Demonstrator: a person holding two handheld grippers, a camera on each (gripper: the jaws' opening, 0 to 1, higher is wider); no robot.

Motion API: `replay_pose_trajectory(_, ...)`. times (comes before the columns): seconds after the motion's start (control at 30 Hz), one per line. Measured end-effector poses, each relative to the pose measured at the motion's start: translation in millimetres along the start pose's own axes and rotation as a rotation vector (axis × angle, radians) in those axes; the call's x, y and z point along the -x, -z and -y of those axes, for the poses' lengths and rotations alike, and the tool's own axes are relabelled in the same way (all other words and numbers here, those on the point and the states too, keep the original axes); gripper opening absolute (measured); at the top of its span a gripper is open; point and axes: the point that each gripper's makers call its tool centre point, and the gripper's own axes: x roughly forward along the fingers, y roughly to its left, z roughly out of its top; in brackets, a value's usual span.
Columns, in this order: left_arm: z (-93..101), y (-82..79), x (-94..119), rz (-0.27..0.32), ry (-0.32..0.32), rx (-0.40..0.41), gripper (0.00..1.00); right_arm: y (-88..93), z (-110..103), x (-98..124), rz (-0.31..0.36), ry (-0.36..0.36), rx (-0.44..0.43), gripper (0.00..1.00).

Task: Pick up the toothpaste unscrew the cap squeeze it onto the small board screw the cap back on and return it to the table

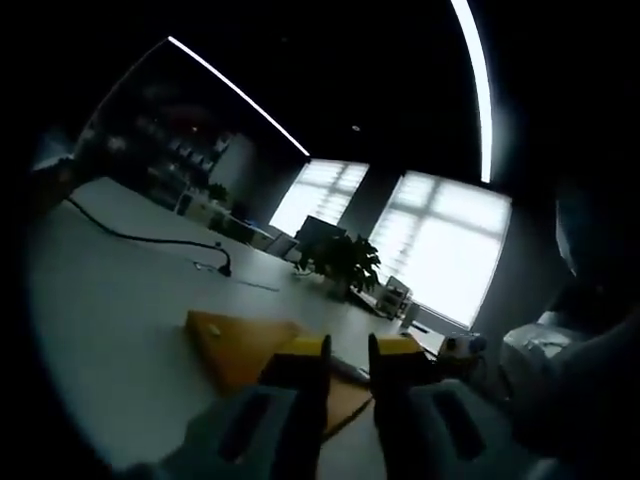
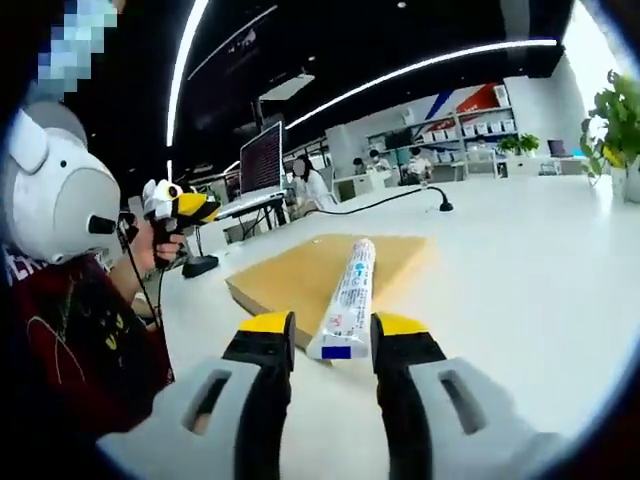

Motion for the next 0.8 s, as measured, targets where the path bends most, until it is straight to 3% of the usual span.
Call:
replay_pose_trajectory(0.07, -3.0, 2.6, 1, -0.011, -0.014, -0.011, 0.15, 15.3, -1, -1, -0.064, -0.012, -0.006, 0.34)
replay_pose_trajectory(0.13, -3.4, 3.9, 1, -0.013, -0.019, -0.017, 0.15, 21.5, -2, -3, -0.086, -0.006, 0.011, 0.33)
replay_pose_trajectory(0.37, -3.2, 2.8, 3, -0.014, -0.029, -0.031, 0.15, 23.9, -25, -9, -0.113, -0.053, 0.040, 0.27)
replay_pose_trajectory(0.57, -2.5, 3.0, 5, -0.017, -0.029, -0.033, 0.15, 27.7, -25, -16, -0.183, 0.001, 0.192, 0.23)
replay_pose_trajectory(0.8, -6.7, 0.3, 8, -0.012, -0.037, -0.029, 0.15, 23.4, -28, -20, -0.200, 0.087, 0.336, 0.24)
